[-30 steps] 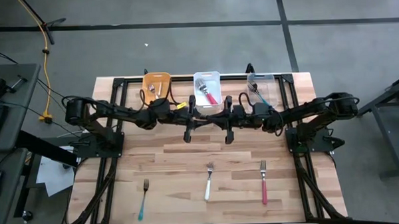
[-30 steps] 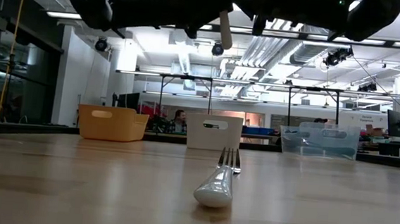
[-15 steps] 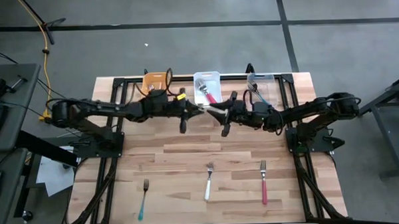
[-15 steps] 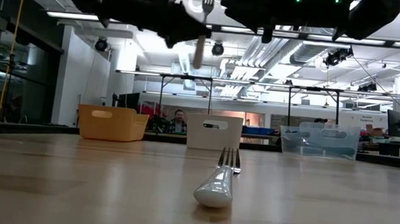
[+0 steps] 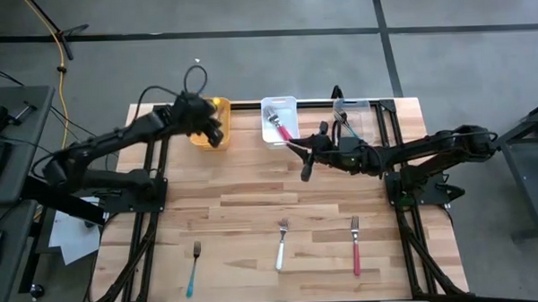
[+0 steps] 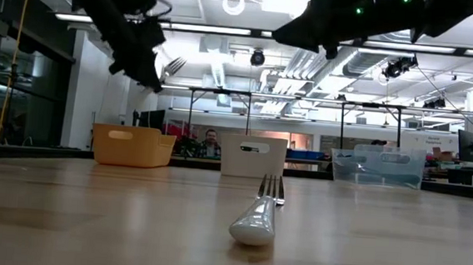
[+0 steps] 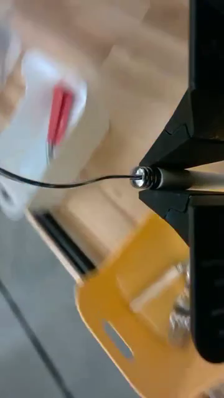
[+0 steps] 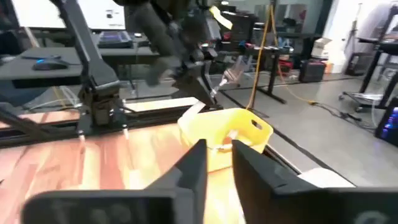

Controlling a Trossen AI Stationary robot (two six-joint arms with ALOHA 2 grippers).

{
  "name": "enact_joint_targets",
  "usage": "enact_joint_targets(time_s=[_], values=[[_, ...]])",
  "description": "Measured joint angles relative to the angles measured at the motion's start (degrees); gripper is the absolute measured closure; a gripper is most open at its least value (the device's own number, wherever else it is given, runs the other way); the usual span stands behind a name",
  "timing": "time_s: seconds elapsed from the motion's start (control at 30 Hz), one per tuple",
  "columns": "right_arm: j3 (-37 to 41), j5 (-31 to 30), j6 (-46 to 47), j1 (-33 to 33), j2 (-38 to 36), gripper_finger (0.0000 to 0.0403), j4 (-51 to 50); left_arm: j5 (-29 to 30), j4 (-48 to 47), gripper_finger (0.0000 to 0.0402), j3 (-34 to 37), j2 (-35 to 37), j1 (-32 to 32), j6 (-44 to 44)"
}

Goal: Sort silverware by color (type)
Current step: Put the top white fork into the yellow bin

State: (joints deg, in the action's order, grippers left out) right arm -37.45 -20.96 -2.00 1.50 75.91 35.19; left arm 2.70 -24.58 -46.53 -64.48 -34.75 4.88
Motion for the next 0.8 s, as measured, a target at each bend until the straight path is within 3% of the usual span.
enact_joint_targets(time_s=[0.2, 0.5, 0.8], values=[[0.0, -1.08, 0.46, -0.62, 0.17, 0.0399, -0.34, -4.84, 0.01, 0.0374, -3.06, -8.1, -11.84, -1.48], [0.0, -1.05, 0.46, -2.56, 0.19, 0.0392, -0.74, -7.78, -0.96, 0.0374, -6.88, -21.99, -18.05, -3.1], [0.0, -1.04, 0.46, -2.69, 0.23, 0.0391, -1.98, -7.71, -3.91, 0.0369, -7.4, -26.09, -20.51, -5.57]])
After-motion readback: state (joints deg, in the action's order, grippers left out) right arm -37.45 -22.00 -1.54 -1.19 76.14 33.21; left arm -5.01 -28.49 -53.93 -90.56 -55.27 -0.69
